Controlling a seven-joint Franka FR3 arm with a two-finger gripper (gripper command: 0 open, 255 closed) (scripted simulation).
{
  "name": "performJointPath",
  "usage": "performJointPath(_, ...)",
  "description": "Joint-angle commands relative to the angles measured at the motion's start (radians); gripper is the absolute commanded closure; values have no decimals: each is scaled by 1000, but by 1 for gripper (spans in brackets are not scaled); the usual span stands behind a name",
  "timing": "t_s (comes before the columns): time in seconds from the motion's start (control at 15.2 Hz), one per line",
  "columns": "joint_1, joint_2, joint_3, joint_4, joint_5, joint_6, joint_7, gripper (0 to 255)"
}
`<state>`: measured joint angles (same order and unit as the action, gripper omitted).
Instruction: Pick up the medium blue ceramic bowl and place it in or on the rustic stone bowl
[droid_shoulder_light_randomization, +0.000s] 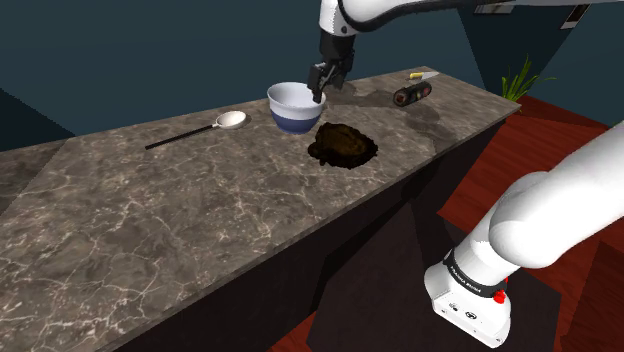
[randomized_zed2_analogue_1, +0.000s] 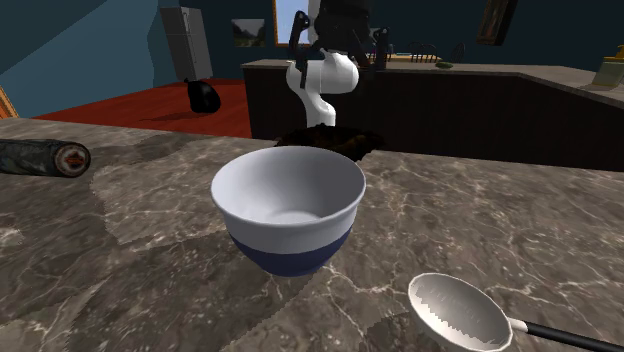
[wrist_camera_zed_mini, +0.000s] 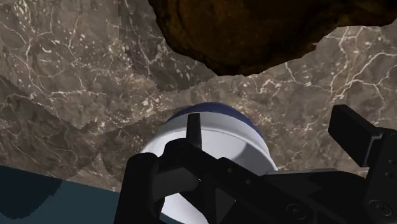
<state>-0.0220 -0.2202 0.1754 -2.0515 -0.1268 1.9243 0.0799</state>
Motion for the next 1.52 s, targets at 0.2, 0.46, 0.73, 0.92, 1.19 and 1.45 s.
performJointPath(0.2,9,194,31,136,-59,54,46,0)
performJointPath(0.46,25,351,42,274,-114,67,75,0)
performJointPath(0.73,44,475,42,385,-156,75,92,0)
performJointPath(0.92,41,488,38,364,-161,109,96,0)
performJointPath(1.19,38,505,34,341,-169,149,101,0)
performJointPath(1.45,38,505,34,341,-169,149,101,0)
